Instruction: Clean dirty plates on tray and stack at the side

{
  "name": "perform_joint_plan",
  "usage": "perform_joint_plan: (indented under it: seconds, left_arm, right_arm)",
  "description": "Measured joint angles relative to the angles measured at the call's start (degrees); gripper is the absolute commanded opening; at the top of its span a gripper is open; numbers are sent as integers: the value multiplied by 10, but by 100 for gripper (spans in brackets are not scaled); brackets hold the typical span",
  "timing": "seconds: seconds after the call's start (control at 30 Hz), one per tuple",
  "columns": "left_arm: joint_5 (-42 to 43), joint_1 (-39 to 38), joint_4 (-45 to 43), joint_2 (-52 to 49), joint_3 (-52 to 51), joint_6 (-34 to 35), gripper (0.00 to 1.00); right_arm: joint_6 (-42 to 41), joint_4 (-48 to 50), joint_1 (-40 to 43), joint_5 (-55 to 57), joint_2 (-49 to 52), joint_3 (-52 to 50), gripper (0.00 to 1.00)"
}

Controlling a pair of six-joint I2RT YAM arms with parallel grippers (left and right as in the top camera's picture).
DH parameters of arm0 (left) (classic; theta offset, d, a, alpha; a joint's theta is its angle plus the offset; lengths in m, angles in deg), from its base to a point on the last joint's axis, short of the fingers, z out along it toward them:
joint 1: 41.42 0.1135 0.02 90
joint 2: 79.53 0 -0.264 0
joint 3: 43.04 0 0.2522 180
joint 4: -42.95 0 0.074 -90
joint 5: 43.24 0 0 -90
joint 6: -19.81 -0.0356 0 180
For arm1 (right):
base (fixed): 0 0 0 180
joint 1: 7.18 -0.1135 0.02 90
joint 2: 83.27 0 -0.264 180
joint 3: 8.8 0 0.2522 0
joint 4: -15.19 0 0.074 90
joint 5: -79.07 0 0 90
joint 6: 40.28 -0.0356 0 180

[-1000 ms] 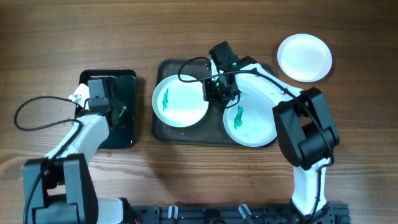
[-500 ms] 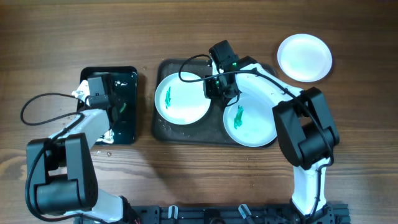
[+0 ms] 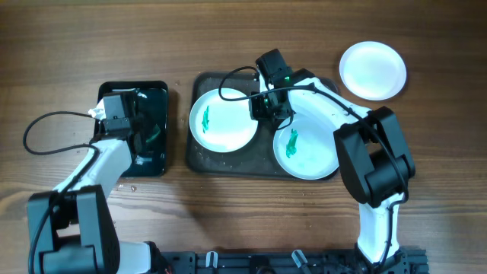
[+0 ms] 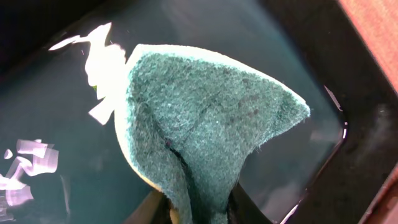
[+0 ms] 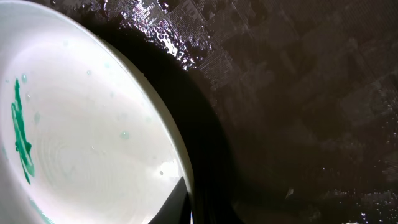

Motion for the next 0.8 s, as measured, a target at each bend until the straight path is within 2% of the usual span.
perform_joint_plan:
  seconds: [0.03, 0.1, 0.37, 0.5, 0.6, 0.7, 0.8]
  left_arm:
    - [0, 0, 0, -6, 0, -2, 46]
    - [-5, 0, -6, -23, 0, 0, 48]
    - [-45, -1, -13, -35, 0, -2, 45]
    - [-49, -1, -20, -29, 0, -9, 48]
    - [-54, -1, -31, -22, -1, -18, 41]
    - [-55, -1, -46, -21, -1, -24, 38]
    - [-56, -1, -68, -28, -2, -26, 28]
  right_arm:
    - [1, 0, 0, 0, 0, 0, 9]
    - [2, 0, 0, 1, 0, 0, 9]
    - [6, 0, 0, 2, 0, 0, 9]
    - [6, 0, 0, 2, 0, 0, 9]
    - [7, 0, 0, 2, 0, 0, 9]
    - [10, 3, 0, 2, 0, 0, 9]
    - [10, 4, 0, 2, 0, 0, 9]
